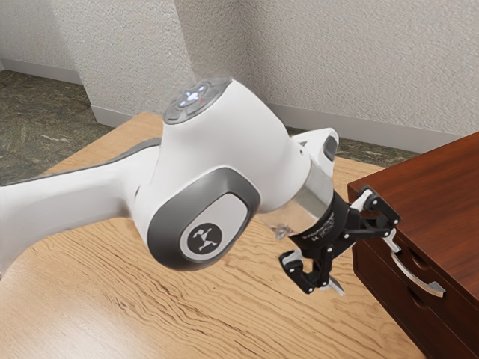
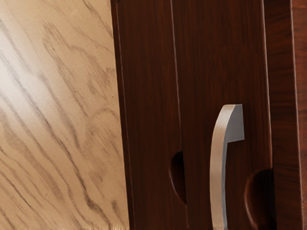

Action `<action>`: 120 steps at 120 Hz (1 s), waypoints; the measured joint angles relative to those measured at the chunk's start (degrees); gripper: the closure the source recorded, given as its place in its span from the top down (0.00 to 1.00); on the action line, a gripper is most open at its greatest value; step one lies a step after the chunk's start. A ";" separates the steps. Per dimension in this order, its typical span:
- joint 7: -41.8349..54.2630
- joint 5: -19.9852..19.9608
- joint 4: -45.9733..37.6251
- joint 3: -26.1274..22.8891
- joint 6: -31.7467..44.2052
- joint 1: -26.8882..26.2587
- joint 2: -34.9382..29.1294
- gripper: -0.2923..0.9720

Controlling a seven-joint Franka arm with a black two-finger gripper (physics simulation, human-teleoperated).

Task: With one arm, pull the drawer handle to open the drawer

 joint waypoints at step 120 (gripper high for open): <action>-1.94 -0.09 0.17 0.02 4.55 0.08 4.56 0.73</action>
